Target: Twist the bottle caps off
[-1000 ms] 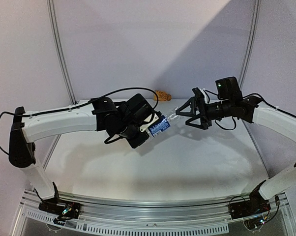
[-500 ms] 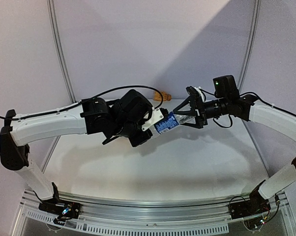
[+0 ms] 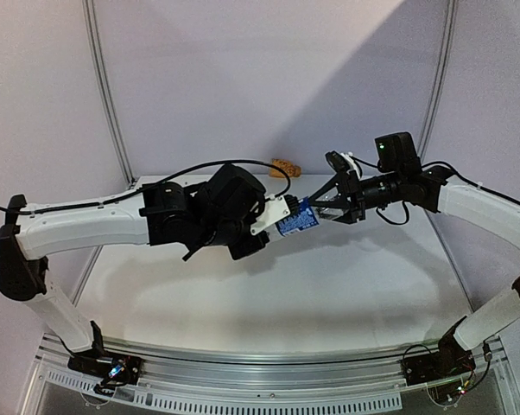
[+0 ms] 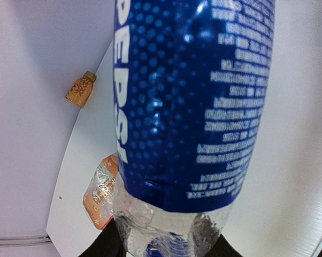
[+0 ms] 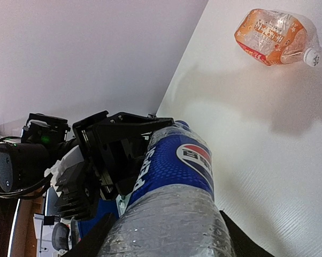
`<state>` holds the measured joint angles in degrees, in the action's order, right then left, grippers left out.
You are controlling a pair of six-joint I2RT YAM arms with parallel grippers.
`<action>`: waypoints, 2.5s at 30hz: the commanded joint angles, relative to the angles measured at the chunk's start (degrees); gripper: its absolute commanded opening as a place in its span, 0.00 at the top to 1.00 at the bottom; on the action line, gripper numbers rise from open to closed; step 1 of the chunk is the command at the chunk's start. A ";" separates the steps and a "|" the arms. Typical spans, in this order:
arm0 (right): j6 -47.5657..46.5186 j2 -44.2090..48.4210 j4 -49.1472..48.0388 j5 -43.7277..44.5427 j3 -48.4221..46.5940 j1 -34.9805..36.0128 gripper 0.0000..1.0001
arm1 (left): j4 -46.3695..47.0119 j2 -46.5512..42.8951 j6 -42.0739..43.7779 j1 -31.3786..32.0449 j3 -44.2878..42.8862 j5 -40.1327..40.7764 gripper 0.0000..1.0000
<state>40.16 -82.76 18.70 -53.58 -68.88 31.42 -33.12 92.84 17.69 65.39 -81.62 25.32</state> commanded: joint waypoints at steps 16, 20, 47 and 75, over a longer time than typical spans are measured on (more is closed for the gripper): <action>5.62 1.52 0.33 22.66 -3.71 -0.20 0.62 | 7.63 -5.67 -5.54 0.44 -0.78 5.80 0.01; 8.69 2.20 -5.19 26.59 -3.91 -0.29 0.62 | 6.47 -7.10 -13.28 -1.62 -2.72 3.38 0.01; 29.51 4.31 -56.14 28.42 4.93 -0.32 0.60 | 46.86 -17.72 -76.98 -25.83 12.13 -38.23 0.01; 30.08 2.52 -55.45 23.86 4.84 2.02 0.63 | 64.85 4.26 -87.52 -23.99 -3.44 -45.60 0.09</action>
<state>70.85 -79.59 -36.69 -28.23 -64.07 33.12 29.67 95.29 -69.25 40.84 -83.42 -19.14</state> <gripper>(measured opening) 0.582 0.932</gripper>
